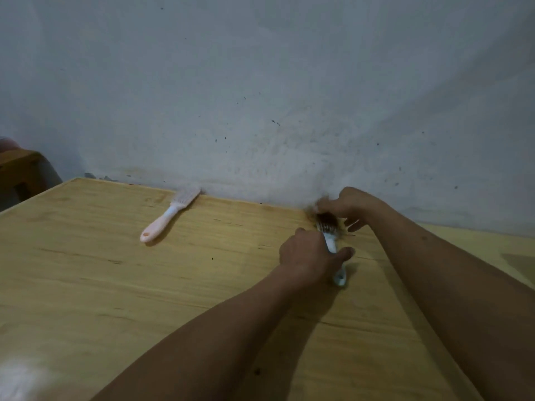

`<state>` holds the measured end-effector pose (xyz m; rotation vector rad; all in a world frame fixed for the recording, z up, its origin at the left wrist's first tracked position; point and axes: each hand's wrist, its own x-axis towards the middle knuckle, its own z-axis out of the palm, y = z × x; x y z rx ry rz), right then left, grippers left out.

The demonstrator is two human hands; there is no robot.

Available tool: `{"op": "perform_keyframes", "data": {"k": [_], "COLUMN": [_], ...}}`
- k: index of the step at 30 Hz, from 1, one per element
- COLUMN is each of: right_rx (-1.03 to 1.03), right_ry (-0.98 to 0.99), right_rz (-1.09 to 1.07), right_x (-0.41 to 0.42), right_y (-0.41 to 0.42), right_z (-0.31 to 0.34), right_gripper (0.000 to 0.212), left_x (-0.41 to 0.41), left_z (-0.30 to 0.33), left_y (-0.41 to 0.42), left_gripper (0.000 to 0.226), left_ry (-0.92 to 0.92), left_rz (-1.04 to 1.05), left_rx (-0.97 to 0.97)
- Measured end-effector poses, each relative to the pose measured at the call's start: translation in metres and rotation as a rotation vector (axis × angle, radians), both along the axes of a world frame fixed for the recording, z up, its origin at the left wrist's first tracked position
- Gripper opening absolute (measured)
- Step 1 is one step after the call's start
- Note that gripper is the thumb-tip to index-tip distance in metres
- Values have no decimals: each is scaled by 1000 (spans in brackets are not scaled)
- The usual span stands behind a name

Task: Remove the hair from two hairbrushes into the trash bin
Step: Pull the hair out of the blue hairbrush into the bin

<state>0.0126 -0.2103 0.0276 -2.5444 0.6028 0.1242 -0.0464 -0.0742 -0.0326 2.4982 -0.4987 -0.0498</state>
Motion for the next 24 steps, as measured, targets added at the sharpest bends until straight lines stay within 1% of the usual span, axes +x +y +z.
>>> {"op": "perform_keyframes", "data": {"k": [2, 4, 5, 8, 9, 10, 11, 13, 16, 18, 20, 22, 24], "right_rx": [124, 169, 182, 316, 382, 432, 455, 449, 429, 441, 460, 470, 478], "right_ry": [31, 33, 29, 50, 57, 64, 73, 89, 106, 116, 128, 127, 117], "right_rz": [-15, -12, -15, -29, -33, -34, -24, 13, 80, 112, 144, 177, 212], "right_x": [-3, -5, -6, -8, -9, -9, -10, -11, -13, -18, -25, -32, -37], "right_y": [-1, -2, -3, -5, -4, -3, 1, 11, 32, 47, 64, 81, 101], "right_z": [-8, -11, -11, -4, 1, 6, 12, 24, 39, 45, 49, 54, 59], "right_gripper": [46, 34, 28, 20, 22, 24, 26, 26, 27, 28, 28, 27, 29], "left_x": [-5, -7, -7, -3, -2, -1, -1, -1, -5, -8, -14, -20, -27], "left_z": [-2, -2, -2, 1, 4, 7, 10, 15, 22, 26, 31, 35, 39], "left_y": [-12, -17, -17, -6, 0, 6, 12, 24, 45, 60, 75, 90, 107], "left_gripper": [47, 30, 26, 26, 30, 40, 48, 52, 42, 31, 25, 27, 37], "left_ry": [61, 120, 158, 308, 364, 427, 483, 541, 526, 521, 521, 497, 474], "left_rz": [-14, 2, 15, 28, 31, 37, 44, 58, 58, 35, 31, 66, 120], "left_rx": [-50, -124, -156, -293, -350, -397, -430, -472, -538, -631, -726, -747, -724]}}
